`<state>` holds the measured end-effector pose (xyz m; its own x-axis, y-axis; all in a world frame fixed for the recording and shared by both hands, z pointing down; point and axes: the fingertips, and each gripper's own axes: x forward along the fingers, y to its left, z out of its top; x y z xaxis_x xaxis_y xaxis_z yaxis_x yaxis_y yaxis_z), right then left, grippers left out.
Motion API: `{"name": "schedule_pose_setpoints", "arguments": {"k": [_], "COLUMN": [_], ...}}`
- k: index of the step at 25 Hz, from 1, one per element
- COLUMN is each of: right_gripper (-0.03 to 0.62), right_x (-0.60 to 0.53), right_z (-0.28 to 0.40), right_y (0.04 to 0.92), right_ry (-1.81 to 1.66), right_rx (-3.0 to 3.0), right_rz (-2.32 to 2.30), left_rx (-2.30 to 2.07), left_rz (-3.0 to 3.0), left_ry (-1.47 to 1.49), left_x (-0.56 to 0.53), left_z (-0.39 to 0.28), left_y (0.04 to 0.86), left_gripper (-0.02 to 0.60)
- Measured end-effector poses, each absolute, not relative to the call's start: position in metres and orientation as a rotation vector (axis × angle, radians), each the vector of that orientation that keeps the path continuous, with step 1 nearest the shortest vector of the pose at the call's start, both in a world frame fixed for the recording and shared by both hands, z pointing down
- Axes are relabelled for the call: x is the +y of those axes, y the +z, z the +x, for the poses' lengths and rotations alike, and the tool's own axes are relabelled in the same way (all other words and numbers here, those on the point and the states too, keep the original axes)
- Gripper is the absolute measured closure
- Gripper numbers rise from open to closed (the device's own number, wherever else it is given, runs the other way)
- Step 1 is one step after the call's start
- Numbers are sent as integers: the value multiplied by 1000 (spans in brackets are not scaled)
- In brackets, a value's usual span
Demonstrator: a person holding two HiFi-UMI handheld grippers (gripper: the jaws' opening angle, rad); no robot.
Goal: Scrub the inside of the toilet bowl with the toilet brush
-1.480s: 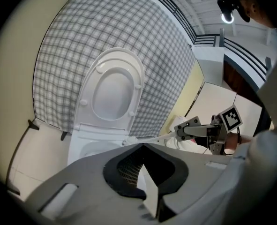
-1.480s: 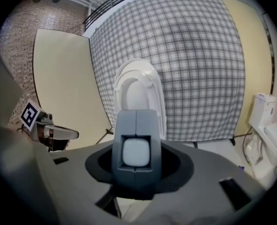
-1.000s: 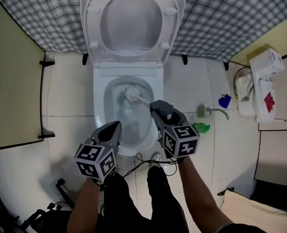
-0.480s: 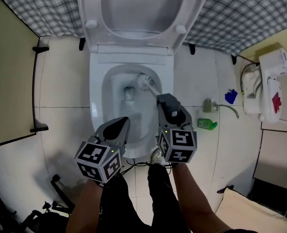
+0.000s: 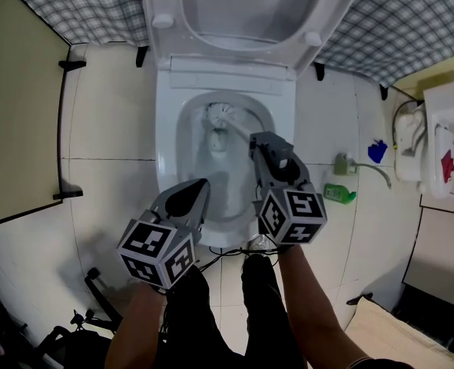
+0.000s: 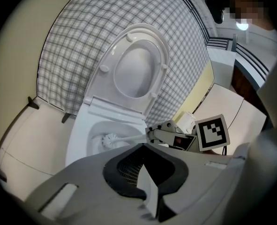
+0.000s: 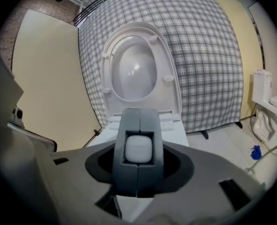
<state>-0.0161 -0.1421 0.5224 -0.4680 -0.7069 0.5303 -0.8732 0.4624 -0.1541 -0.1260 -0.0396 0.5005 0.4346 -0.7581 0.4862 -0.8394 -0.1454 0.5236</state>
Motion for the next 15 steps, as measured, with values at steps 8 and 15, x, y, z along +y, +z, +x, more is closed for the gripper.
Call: {"name": "schedule_pose_setpoints", "arguments": {"k": [8,15], "right_gripper": [401,401], "right_x": [-108,-70], "right_z": [-70,-83], "right_y": [524,526], "right_ry": [478,432], "right_rx": [-2390,-2419], "right_rz": [1074,899], "left_rx": [-1380,-1398], "left_rz": [1874,1839], "left_ry": [112,56], "left_x": [-25,-24], "left_z": [-144,-143], "left_y": [509,512], "left_gripper": [574,574]}}
